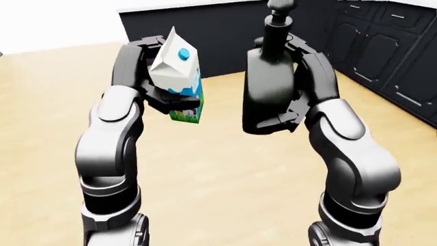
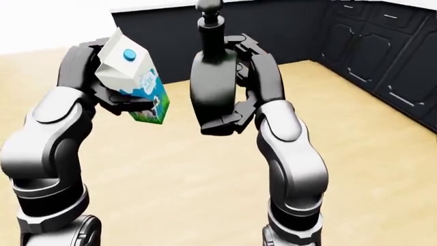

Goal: Move the drinks to the dining counter.

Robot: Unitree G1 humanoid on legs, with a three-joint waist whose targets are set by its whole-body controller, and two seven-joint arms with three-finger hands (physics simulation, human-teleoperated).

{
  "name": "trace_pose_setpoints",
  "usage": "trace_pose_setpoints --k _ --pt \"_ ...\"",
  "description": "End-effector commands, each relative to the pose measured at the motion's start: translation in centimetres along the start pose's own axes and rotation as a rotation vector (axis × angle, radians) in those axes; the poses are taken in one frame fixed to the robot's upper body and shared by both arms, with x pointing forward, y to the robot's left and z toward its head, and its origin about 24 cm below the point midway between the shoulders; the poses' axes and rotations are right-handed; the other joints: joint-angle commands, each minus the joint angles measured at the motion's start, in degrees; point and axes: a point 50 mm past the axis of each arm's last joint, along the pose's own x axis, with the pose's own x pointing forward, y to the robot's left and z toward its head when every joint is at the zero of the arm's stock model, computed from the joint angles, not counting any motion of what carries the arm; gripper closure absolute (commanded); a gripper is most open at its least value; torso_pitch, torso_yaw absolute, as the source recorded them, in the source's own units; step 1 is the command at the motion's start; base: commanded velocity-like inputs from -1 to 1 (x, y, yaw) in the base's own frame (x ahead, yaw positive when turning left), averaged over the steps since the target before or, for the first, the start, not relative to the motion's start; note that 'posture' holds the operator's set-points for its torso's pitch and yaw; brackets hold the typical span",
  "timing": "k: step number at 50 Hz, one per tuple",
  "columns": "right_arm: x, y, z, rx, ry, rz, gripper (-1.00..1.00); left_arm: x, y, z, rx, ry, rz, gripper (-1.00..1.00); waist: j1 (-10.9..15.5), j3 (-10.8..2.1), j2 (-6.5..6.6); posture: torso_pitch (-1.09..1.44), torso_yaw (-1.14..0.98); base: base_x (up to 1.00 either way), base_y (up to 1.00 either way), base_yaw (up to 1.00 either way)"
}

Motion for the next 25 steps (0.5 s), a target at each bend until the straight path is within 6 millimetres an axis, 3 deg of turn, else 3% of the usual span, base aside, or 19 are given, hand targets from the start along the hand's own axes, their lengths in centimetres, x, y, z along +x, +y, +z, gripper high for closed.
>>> trace_pose_setpoints --k 1,8,10,11,15,16,17,19,21,22,23,24,25 --pt "-0.4 0.5 2.2 0.000 -0.128 0.031 1.00 -0.4 0.7 2.1 0.004 -0.122 0.040 1.00 0.38 -1.80 -0.30 0.00 0.00 0.00 0.00 1.00" --pt "-0.4 0.4 2.3 -0.006 -0.122 0.022 1.00 -0.5 0.8 2.2 0.004 -0.123 0.042 1.00 0.38 -1.48 3.87 0.00 0.00 0.00 0.00 1.00" --pt "-0.3 0.3 2.3 -0.002 -0.121 0.012 1.00 -0.5 0.8 2.3 0.005 -0.124 0.041 1.00 0.53 -1.64 5.83 0.00 0.00 0.00 0.00 1.00" --pt "-0.3 0.2 2.2 -0.002 -0.117 0.010 1.00 -0.5 0.8 2.2 0.005 -0.124 0.041 1.00 0.75 -2.20 7.62 0.00 0.00 0.00 0.00 1.00" --pt "-0.3 0.1 2.3 0.000 -0.115 0.001 1.00 -0.5 0.7 2.2 0.006 -0.124 0.041 1.00 1.76 -2.26 5.25 0.00 0.00 0.00 0.00 1.00" --pt "-0.2 -0.2 2.3 0.000 -0.114 -0.019 0.98 -0.5 0.7 2.2 0.006 -0.124 0.042 1.00 0.06 -1.75 4.32 0.00 0.00 0.00 1.00 0.00" --pt "-0.1 -0.4 2.2 0.007 -0.111 -0.032 0.98 -0.5 0.7 2.1 0.006 -0.123 0.042 1.00 -0.05 -0.47 1.29 0.00 0.00 0.00 0.02 0.00" --pt "-0.1 -0.6 2.2 0.012 -0.110 -0.043 1.00 -0.5 0.7 2.2 0.005 -0.124 0.041 1.00 0.81 1.22 1.36 0.00 0.00 0.00 0.00 0.00" --pt "0.0 -1.0 1.9 0.017 -0.098 -0.067 1.00 -0.5 0.7 2.2 0.005 -0.124 0.040 1.00 0.91 0.95 -0.16 0.00 0.00 0.00 0.00 0.00" --pt "0.0 -1.2 2.0 0.022 -0.100 -0.082 1.00 -0.5 0.7 2.2 0.005 -0.124 0.041 1.00 0.99 -1.47 -0.65 0.00 0.00 0.30 0.00 0.00" --pt "0.0 -1.3 2.1 0.022 -0.100 -0.086 1.00 -0.5 0.7 2.2 0.006 -0.124 0.040 1.00 1.03 -0.58 -3.54 0.00 0.00 0.38 -0.11 0.00" --pt "0.0 -1.4 2.1 0.021 -0.098 -0.090 1.00 -0.5 0.6 2.3 0.006 -0.125 0.039 1.00 0.48 1.18 -0.30 0.00 0.00 0.44 -0.23 0.00" --pt "0.0 -1.4 2.0 0.020 -0.097 -0.089 1.00 -0.5 0.6 2.3 0.005 -0.125 0.038 1.00 0.32 1.27 0.71 0.00 0.00 0.55 -0.33 0.00"
